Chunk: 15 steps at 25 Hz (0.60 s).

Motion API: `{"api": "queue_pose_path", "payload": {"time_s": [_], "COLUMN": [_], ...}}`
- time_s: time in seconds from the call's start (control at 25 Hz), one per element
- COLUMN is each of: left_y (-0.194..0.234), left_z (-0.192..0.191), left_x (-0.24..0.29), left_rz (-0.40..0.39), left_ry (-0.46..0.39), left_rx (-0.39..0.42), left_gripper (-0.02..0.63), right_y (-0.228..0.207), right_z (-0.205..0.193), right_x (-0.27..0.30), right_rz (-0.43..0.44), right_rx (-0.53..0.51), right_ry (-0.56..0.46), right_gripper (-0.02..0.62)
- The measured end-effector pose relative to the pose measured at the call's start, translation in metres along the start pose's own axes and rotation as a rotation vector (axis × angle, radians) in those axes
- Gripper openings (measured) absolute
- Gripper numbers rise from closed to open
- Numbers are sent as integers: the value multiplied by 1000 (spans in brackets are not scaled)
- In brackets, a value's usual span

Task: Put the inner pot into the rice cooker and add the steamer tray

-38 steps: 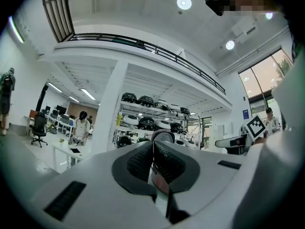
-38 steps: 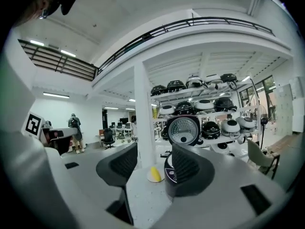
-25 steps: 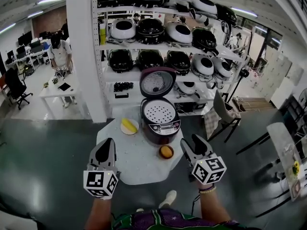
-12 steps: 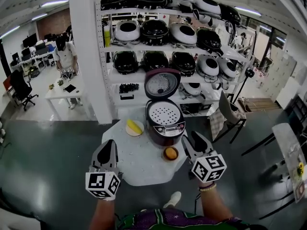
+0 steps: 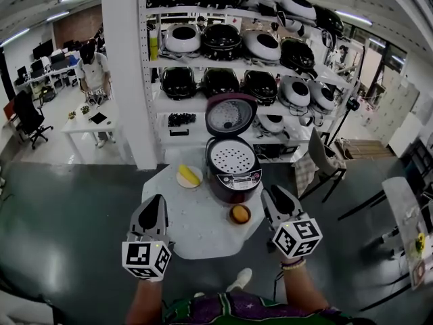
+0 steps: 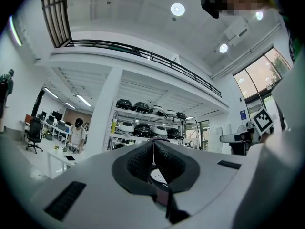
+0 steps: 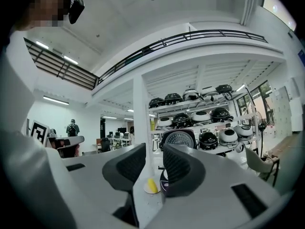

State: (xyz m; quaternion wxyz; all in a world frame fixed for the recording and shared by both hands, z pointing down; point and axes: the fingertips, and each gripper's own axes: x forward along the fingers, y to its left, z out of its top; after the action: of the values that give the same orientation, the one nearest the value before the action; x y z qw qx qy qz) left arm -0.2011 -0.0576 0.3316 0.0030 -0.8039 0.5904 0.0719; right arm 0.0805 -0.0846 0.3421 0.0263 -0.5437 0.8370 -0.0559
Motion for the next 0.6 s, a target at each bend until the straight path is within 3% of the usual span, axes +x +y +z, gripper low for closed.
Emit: {"api": "queue_pose_path", "payload": {"time_s": [0.6], "left_y": [-1], "left_z": [-5], "left_x": [-13], "left_rz": [-12], "left_ry": [12], "left_rx": [-23], "left_gripper": [23], "right_y": [7], "right_z": [-4], "right_x": [-8], "right_rz": [-7], "right_rx": [3], "right_ry": [-12], "right_gripper": [29]}}
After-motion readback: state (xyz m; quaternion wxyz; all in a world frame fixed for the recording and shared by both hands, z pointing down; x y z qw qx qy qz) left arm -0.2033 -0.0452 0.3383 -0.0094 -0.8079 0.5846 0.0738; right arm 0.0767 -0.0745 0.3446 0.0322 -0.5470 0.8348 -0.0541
